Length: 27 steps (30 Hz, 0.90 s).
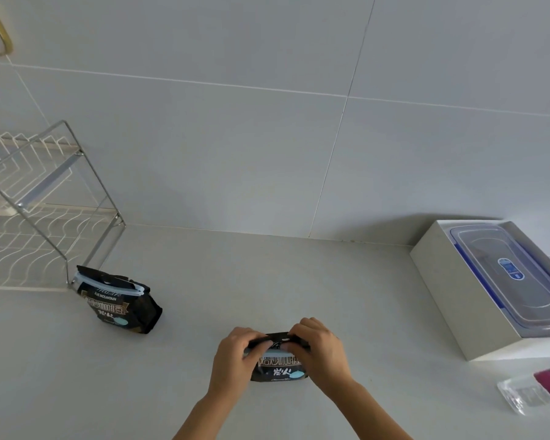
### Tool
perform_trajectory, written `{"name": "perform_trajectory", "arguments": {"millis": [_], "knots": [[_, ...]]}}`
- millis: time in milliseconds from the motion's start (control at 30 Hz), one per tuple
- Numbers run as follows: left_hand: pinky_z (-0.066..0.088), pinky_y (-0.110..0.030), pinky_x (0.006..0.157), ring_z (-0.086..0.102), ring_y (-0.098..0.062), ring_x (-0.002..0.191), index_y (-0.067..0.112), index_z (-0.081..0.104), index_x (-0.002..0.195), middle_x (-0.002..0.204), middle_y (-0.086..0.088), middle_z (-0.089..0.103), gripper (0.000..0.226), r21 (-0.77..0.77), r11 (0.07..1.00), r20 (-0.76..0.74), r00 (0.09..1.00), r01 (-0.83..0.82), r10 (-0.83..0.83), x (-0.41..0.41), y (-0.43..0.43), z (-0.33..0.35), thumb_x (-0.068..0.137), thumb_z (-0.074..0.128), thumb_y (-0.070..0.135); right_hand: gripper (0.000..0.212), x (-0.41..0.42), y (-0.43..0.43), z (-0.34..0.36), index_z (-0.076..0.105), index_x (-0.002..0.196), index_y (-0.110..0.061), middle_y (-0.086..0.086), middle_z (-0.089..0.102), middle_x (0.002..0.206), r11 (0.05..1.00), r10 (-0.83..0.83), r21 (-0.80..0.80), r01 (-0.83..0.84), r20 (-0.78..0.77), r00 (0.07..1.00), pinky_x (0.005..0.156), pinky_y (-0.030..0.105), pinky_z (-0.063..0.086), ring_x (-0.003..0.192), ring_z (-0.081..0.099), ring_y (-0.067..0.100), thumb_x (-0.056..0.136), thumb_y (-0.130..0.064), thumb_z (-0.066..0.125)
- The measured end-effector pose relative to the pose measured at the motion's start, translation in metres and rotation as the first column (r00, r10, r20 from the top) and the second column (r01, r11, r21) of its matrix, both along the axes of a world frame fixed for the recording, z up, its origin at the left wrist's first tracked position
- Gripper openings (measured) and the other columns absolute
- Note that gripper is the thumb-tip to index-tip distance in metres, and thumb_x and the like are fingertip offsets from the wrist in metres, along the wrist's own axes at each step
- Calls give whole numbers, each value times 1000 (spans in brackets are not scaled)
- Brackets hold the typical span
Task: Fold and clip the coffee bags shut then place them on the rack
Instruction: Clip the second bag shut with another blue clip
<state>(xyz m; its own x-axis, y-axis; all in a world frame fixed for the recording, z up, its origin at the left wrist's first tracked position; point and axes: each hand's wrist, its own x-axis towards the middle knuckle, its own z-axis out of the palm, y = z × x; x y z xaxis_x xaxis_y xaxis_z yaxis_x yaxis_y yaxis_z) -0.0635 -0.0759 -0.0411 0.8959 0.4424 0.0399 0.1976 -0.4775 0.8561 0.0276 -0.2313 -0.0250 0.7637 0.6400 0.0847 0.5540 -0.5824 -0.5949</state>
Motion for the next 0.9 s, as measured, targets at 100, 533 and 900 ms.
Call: {"name": "perform_trajectory", "arguments": {"millis": [100, 533, 900], "knots": [[49, -22, 67, 61, -8, 76, 23, 71, 76, 72, 8, 68, 6, -50, 999, -11, 1000, 6, -6, 1, -1, 0, 81, 69, 18, 14, 2, 1, -1, 57, 73, -20, -14, 44, 67, 1000, 9, -12, -10, -46, 999, 52, 17, 30, 66, 41, 5, 80, -30, 64], [47, -31, 85, 61, -12, 99, 23, 61, 101, 103, 5, 65, 31, -392, 886, -317, 941, -246, 121, -15, 27, -8, 78, 69, 43, 21, 8, -26, -9, 57, 91, -40, -11, 62, 99, 941, -170, 188, 281, -454, 875, 74, 19, 46, 93, 59, 1, 82, -24, 68], [47, -41, 90, 54, -11, 83, 12, 57, 99, 87, 1, 57, 32, -443, 846, -392, 913, -297, 115, -6, 4, 7, 92, 48, 42, 58, -2, -27, -32, 39, 128, -27, -3, 56, 114, 967, -90, 136, 213, -604, 792, 78, 26, 55, 100, 60, 11, 80, -23, 71]]}}
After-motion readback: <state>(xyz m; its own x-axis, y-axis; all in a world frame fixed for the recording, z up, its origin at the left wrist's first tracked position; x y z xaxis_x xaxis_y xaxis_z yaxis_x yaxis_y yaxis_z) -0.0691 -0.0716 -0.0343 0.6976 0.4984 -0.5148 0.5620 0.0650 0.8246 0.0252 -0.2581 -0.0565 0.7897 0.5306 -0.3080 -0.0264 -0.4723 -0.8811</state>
